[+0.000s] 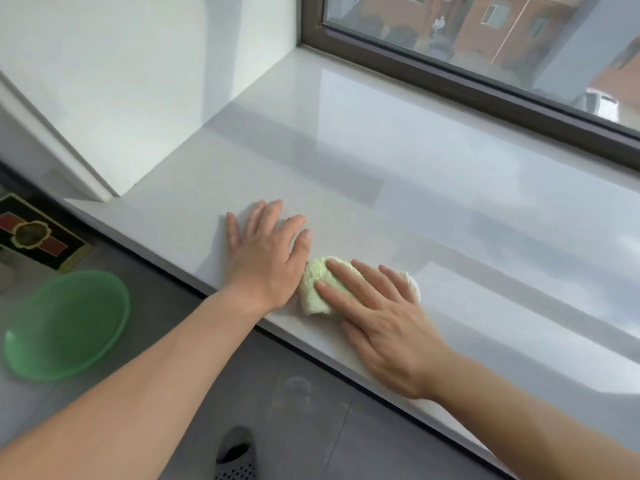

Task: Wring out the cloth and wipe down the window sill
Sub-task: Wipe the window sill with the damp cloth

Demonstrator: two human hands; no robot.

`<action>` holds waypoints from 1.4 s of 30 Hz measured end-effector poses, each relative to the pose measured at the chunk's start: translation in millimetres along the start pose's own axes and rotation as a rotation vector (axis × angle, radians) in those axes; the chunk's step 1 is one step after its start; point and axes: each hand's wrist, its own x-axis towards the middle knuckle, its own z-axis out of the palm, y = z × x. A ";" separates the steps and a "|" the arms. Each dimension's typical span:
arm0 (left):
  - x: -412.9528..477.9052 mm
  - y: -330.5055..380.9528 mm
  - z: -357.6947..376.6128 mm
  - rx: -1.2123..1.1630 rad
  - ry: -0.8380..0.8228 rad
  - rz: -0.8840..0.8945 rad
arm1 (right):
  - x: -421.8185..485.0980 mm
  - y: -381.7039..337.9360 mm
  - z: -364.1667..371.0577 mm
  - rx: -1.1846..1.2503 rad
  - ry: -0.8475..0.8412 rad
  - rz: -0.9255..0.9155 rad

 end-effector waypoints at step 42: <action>89.0 146.0 68.8 0.200 0.016 -0.180 | 147.7 268.6 -79.9 -0.061 0.155 0.088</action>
